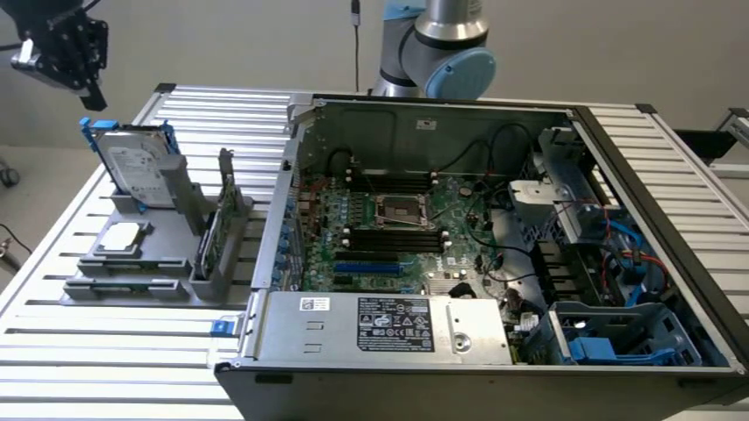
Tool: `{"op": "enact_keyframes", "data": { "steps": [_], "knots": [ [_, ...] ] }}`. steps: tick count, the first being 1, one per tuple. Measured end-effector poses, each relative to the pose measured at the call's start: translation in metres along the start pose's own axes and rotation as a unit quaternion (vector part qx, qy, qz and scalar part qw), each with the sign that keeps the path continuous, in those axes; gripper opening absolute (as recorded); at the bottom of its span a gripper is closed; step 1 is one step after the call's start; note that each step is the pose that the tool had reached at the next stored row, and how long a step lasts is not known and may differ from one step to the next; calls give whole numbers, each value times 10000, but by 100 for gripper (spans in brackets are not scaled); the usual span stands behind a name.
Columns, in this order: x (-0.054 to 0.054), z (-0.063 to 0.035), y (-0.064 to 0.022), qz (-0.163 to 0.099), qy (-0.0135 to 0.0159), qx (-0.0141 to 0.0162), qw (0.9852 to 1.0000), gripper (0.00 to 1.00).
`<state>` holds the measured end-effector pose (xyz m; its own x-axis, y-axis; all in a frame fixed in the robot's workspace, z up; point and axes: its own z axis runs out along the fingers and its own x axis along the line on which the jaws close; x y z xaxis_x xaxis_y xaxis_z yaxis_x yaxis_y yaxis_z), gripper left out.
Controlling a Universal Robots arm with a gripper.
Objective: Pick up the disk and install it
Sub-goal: 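Pick up the disk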
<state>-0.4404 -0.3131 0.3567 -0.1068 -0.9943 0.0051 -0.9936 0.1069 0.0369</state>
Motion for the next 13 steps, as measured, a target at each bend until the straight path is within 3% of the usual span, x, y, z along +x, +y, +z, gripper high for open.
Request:
{"op": "enact_keyframes", "data": {
  "steps": [8,13],
  "knots": [
    [-6,17,1,-565,-27,0,9984,11],
    [-78,18,19,-651,-24,0,9979,18]
  ]
}}
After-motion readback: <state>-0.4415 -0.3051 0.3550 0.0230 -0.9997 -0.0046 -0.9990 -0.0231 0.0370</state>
